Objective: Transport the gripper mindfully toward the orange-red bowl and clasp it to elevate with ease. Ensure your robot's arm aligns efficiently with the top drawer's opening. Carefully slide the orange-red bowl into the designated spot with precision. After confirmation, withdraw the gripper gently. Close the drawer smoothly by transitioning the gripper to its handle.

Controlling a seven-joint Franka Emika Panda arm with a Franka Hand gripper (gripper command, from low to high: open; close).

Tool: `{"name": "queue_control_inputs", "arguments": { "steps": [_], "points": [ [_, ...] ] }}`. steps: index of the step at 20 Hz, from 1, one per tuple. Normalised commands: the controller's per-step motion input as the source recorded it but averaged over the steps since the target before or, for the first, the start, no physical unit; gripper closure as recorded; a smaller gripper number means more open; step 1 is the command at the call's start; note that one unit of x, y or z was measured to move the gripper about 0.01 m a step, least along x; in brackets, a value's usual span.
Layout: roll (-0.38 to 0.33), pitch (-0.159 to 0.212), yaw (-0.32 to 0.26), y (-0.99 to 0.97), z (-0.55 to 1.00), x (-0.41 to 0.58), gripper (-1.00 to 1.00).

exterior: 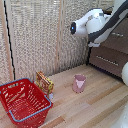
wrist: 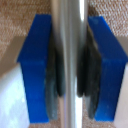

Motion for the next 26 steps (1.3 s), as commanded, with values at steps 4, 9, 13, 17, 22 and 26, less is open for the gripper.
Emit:
{"name": "queue_control_inputs", "arguments": {
  "steps": [4,9,13,17,22,26],
  "points": [
    [0.002,0.073,0.117,-0.79,0.12,0.136,1.0],
    [0.03,0.023,0.113,-0.87,0.21,0.174,1.0],
    [0.023,0.027,0.108,-0.62,0.14,0.168,1.0],
    [0.0,0.047,0.079,-0.03,0.13,0.113,-1.0],
    [0.0,0.107,0.033,-0.11,0.31,0.161,-1.0],
    [-0.005,0.115,0.006,0.01,0.17,0.224,-1.0]
  ]
}}
